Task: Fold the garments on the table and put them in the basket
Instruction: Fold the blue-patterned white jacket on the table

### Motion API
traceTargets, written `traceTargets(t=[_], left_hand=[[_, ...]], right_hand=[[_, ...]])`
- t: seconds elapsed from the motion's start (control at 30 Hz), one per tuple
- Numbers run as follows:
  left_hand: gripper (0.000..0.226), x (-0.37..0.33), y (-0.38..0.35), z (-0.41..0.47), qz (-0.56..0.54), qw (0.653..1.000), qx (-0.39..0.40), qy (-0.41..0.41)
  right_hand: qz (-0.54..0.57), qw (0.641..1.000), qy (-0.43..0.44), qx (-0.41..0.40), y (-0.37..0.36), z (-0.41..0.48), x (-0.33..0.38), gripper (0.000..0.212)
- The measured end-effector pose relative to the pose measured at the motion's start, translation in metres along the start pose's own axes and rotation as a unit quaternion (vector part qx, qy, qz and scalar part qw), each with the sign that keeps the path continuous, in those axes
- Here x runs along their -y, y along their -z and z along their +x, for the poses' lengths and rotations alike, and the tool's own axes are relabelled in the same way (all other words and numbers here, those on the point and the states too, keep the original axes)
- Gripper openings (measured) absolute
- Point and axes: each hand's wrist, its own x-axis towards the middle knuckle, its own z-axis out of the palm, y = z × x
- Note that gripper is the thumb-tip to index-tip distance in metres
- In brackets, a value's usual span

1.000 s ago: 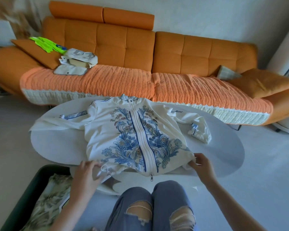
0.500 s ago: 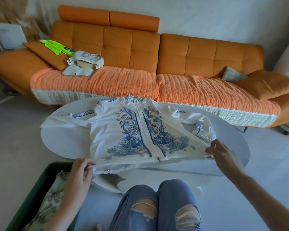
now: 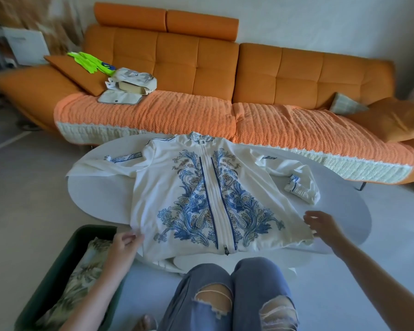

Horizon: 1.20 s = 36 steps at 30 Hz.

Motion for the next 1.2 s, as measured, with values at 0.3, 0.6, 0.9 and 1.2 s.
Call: traceTargets(t=[0.3,0.6,0.9,1.2], left_hand=[[0.033,0.003,0.0,0.009,-0.126,0.985,0.032,0.111],[0.032,0.003,0.013,0.001,-0.113,0.988,0.011,0.107],[0.017,0.009,0.014,-0.006,-0.057,0.995,-0.029,0.08],[0.05,0.001,0.005,-0.002,0.156,0.984,-0.062,-0.052]], right_hand=[[0.029,0.994,-0.097,0.049,-0.019,0.002,0.029,0.016],[-0.058,0.995,-0.079,0.016,-0.005,0.002,0.024,0.034],[-0.013,0.996,-0.087,0.02,0.002,-0.005,0.021,0.031],[-0.222,0.97,0.09,-0.049,-0.022,-0.006,0.004,0.04]])
